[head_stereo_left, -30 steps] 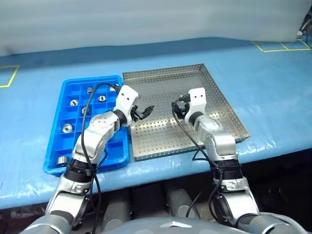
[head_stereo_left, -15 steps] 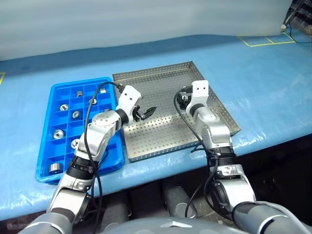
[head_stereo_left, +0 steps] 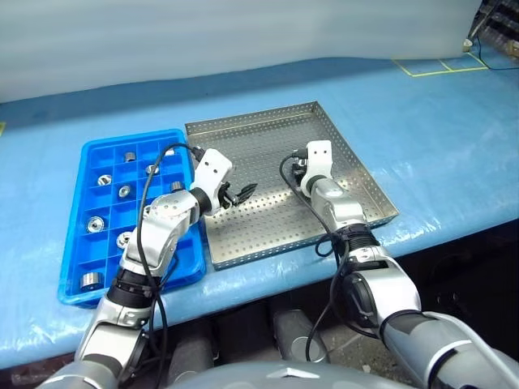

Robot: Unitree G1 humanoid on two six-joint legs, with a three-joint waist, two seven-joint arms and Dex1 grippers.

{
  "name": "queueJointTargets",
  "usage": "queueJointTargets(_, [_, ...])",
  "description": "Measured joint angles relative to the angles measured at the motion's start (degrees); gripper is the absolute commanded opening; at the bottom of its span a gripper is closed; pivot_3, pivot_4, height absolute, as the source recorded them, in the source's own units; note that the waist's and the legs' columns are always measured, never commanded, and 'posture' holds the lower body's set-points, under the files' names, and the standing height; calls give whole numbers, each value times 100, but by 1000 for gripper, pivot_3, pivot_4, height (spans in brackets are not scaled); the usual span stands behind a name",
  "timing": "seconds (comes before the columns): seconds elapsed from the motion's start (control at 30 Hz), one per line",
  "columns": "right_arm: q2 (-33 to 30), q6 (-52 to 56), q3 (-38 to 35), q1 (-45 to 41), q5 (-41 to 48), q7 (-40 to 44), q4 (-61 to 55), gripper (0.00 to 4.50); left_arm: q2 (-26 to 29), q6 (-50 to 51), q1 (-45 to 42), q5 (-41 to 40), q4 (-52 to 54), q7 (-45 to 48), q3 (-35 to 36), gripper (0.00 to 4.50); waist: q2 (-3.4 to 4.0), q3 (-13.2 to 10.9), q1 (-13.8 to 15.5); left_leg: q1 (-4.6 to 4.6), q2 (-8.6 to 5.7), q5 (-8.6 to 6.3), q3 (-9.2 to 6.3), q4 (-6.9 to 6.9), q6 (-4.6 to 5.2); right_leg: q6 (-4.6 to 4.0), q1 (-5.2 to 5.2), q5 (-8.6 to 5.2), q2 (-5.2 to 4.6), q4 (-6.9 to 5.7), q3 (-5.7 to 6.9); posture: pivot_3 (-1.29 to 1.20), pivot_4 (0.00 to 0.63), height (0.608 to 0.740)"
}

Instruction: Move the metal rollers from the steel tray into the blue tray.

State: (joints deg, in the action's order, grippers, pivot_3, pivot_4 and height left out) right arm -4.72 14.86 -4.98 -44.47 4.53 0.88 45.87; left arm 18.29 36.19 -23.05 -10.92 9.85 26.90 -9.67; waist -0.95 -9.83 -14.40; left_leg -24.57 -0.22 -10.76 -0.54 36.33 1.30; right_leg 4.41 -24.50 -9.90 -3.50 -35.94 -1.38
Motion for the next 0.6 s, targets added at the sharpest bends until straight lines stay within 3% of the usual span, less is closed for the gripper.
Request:
queueJointTargets(0.23, [14, 115, 9, 214, 41, 73, -472, 1728, 117, 135, 210, -42, 225, -11, 36, 3750, 1, 0, 46, -1, 1, 0, -1, -1, 1, 0, -3, 0, 0, -1, -1, -220, 150, 740])
queueJointTargets(0.43, [-439, 1957, 1245, 1540, 918, 1942, -4370, 1728, 1022, 1093, 721, -379, 1252, 92, 867, 3750, 7, -3, 60, -5, 49, -3, -5, -11, 4, -12, -18, -8, 17, -8, 1, -205, 150, 740])
queueJointTargets(0.6, [-554, 3027, 2456, 1947, 1405, 2592, -6377, 1728, 1869, 1855, 1453, -880, 2315, 462, 1622, 3750, 6, -2, 120, 7, 55, -4, -7, -10, 0, -64, -11, -40, 14, -8, 10, -179, 150, 740])
